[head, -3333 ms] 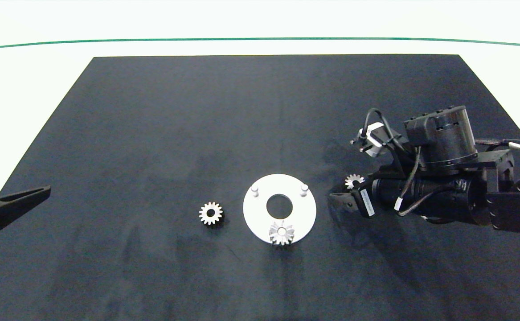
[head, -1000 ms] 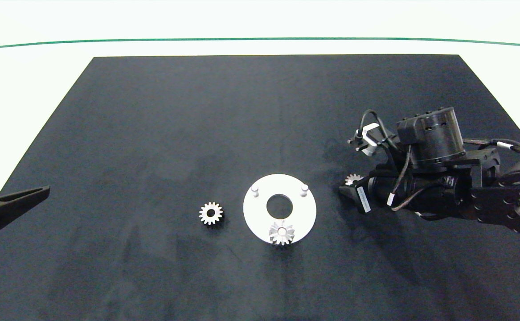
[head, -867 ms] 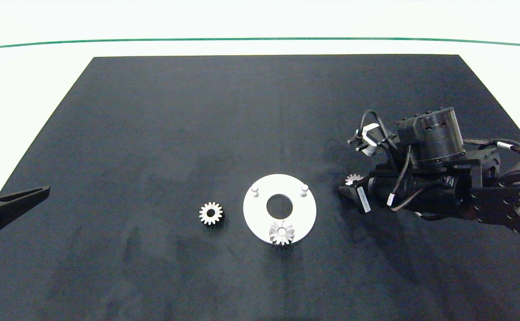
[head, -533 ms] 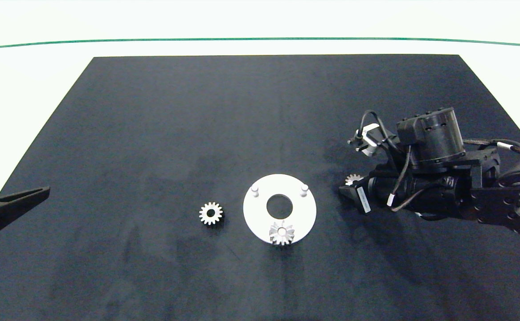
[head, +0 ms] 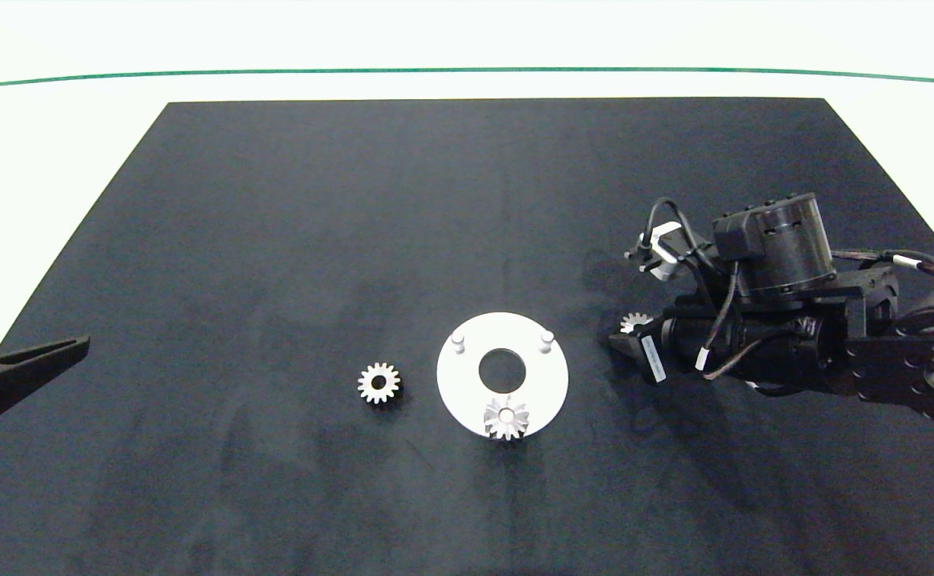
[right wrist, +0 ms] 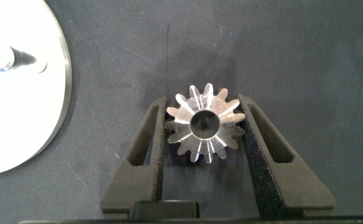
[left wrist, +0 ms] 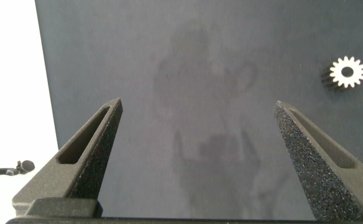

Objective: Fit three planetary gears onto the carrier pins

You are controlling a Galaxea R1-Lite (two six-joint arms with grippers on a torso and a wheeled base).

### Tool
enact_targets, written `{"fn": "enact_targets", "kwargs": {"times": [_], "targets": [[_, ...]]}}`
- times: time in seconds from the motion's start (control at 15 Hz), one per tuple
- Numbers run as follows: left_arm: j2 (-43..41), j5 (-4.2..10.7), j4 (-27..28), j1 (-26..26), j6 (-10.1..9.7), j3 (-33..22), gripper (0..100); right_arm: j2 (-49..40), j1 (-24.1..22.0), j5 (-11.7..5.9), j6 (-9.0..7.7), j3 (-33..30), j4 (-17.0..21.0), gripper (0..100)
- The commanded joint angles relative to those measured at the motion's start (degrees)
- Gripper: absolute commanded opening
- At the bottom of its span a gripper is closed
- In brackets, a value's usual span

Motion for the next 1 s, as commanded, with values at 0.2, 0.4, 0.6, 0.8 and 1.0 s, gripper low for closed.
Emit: {"fn": "enact_targets", "kwargs": {"times": [0.2, 0.4, 0.6, 0.8, 1.0], "targets": [[0.0, -0.01, 0.7, 0.0, 0.09, -0.4, 100, -0.1, 0.1, -0.06, 0.21, -0.1, -0.1, 0], [0.0, -0.01, 0.7, 0.0, 0.09, -0.5, 100, -3.6, 1.1, -0.33, -0.05, 0.1, 0.6, 0], [0.0, -0.01, 0.8, 0.0, 0.09, -0.5, 100, -6.4, 2.5, -0.42, 0.04, 0.1, 2.6, 0], [0.0, -0.01, 0.8, 0.0, 0.09, -0.5, 100, -6.8, 7.2, -0.86, 0.21, 0.3, 2.3, 0], [0.0, -0.01, 0.7, 0.1, 0.09, -0.6, 100, -4.3, 12.2, -4.37, -0.14, -0.6, 1.2, 0]]}}
